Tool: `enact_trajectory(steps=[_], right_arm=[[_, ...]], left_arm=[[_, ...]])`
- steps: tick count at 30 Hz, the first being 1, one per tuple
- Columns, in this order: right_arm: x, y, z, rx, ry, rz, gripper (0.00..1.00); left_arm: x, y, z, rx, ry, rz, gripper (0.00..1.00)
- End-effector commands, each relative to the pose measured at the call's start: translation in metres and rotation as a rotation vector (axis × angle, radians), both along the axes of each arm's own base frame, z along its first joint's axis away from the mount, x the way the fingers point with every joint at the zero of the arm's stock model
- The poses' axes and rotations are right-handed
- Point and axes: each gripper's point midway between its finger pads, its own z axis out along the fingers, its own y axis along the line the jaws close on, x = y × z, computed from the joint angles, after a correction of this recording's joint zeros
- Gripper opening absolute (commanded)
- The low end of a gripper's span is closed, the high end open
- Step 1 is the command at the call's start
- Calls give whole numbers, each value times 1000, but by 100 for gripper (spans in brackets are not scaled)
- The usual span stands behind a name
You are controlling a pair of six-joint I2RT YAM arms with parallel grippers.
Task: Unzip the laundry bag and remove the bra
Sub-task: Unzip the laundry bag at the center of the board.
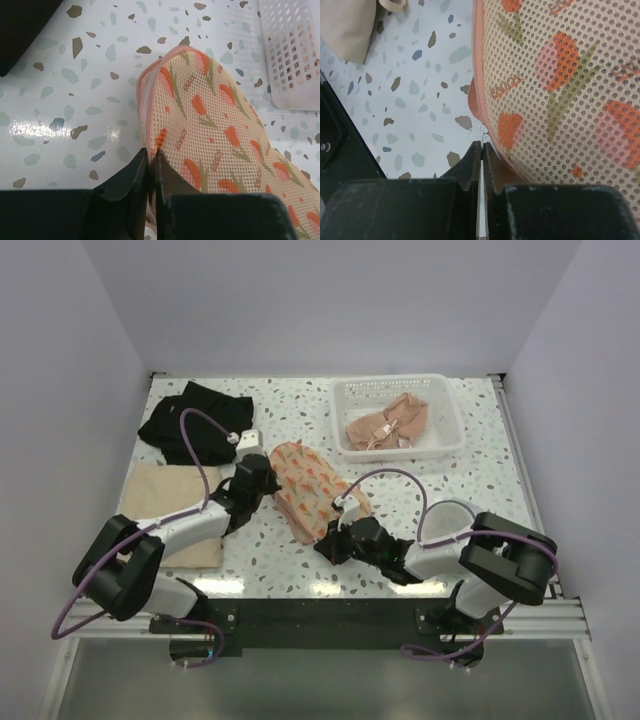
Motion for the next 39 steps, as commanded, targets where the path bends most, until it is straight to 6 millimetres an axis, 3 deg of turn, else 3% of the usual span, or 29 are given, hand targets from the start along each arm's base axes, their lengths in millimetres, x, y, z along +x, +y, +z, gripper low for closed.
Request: enact_trajectory(steps=[1, 6, 11, 18, 24, 30, 34, 39], right_arm=[[0, 21, 18, 100, 2, 34, 0], [4, 33, 28, 120, -20, 55, 0], [8, 38, 37, 120, -44, 64, 0], [17, 51, 52, 133, -78, 71, 0], [25, 62, 63, 135, -104, 74, 0], [32, 70, 69, 143, -115, 73, 0], [36, 72, 69, 146, -116, 69, 0], [39, 75, 70, 148, -115, 64, 0]], left_arm=[[27, -6, 25, -7, -87, 17, 20], [28, -3, 8, 34, -26, 43, 46], [25, 6, 9, 45, -27, 74, 66], [18, 12, 36, 31, -70, 79, 70], [-2, 13, 43, -37, -69, 53, 71], [-42, -9, 35, -174, 12, -94, 72], [-63, -8, 27, -225, 42, -119, 72], [-77, -9, 23, -272, 53, -134, 73]])
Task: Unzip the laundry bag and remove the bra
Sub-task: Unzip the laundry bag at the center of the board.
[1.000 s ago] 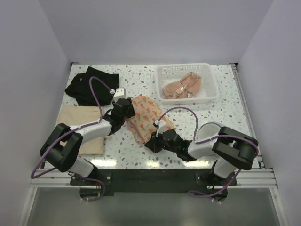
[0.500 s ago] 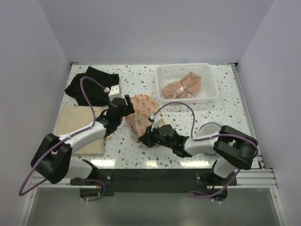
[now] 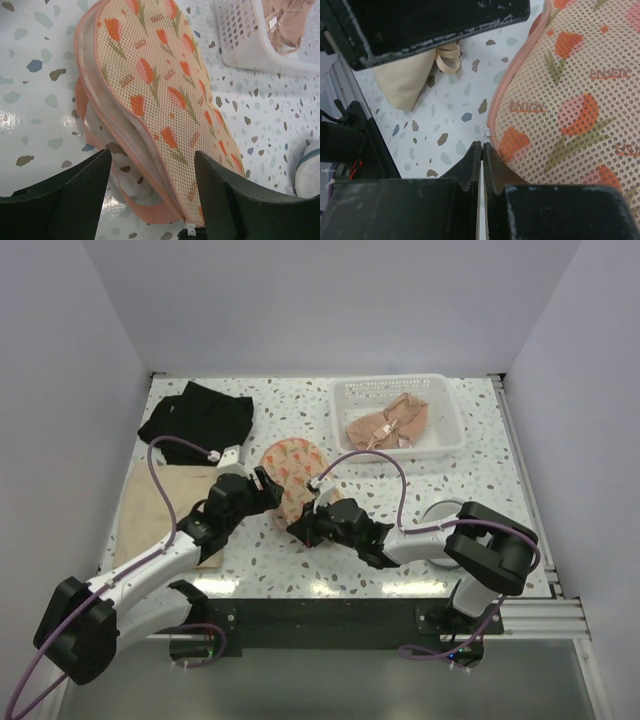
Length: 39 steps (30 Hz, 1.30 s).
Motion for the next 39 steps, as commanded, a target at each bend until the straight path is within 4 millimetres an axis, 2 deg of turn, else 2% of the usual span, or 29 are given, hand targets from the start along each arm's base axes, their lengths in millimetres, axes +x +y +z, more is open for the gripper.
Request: enact_trajectory(steps=[1, 7, 11, 21, 26, 32, 36, 39], right_arm=[[11, 12, 20, 46, -38, 0, 0], [13, 13, 20, 49, -37, -3, 0], [14, 15, 22, 54, -41, -4, 0], [14, 20, 25, 65, -41, 15, 0], [12, 20, 25, 68, -39, 21, 0], [13, 21, 29, 78, -43, 19, 0], [13, 21, 31, 86, -47, 18, 0], [14, 22, 32, 93, -47, 17, 0]], left_arm=[[-13, -8, -5, -72, 31, -34, 73], [-22, -12, -20, -92, 69, -55, 73], [-24, -13, -23, -103, 76, -58, 72], [-22, -19, -23, -126, 73, -71, 72], [-16, -24, -16, -134, 47, -76, 71], [-11, -27, -9, -148, 16, -78, 62], [-11, -27, -10, -145, 17, -79, 55], [-12, -28, -13, -143, 25, -82, 53]])
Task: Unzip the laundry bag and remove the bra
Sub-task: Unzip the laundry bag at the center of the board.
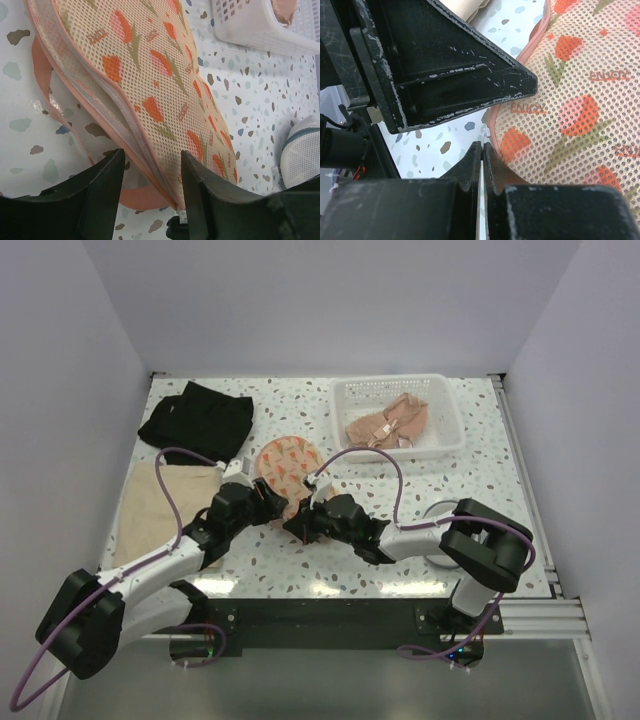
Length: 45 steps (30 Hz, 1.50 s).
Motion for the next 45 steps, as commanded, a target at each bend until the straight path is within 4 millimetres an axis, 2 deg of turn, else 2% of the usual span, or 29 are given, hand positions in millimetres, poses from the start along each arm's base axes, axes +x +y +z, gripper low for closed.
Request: enact_trajectory(steps=[1, 11, 16, 19, 22, 26, 32, 38, 45], right_arm=[[7, 13, 29, 84, -48, 9, 0], [10, 19, 36, 99, -60, 13, 0], [10, 22, 36, 102, -61, 27, 0], [7, 23, 35, 101, -57, 37, 0], [5, 21, 33, 98, -53, 43, 0], [0, 19, 32, 88, -53, 66, 0], [-4, 16, 26, 73, -49, 81, 0], [-9, 9, 19, 55, -38, 87, 0], [-15, -7, 3, 29, -11, 61, 0]], left_arm=[[6, -8, 11, -36, -37, -7, 53], [1, -10, 3, -31, -7, -16, 61], [-1, -8, 1, -31, -7, -5, 61], [6, -5, 2, -5, -21, 12, 56], [14, -5, 7, 8, -39, 29, 45], [25, -4, 14, 22, -66, 55, 23], [36, -3, 28, 32, -107, 77, 0], [44, 2, 35, 75, -127, 104, 0], [49, 6, 39, 109, -147, 123, 0]])
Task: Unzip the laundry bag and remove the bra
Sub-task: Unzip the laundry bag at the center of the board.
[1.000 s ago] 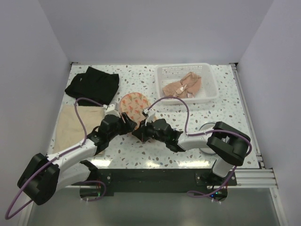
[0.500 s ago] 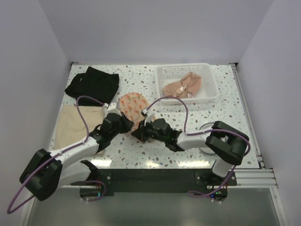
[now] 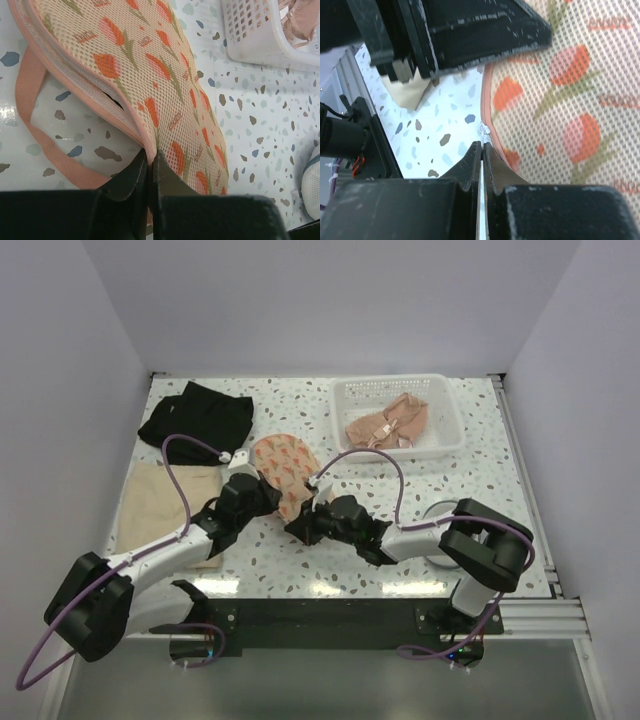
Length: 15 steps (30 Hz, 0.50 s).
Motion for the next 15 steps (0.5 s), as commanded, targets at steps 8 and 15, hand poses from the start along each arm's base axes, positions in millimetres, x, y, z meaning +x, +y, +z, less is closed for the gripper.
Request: enact_trajectory(steps=[8, 15], right_arm=[[-13, -21, -9, -6, 16, -10, 0], [-17, -41, -25, -38, 37, -58, 0]], left_arm=[[29, 5, 33, 34, -124, 63, 0], [30, 7, 34, 52, -128, 67, 0]])
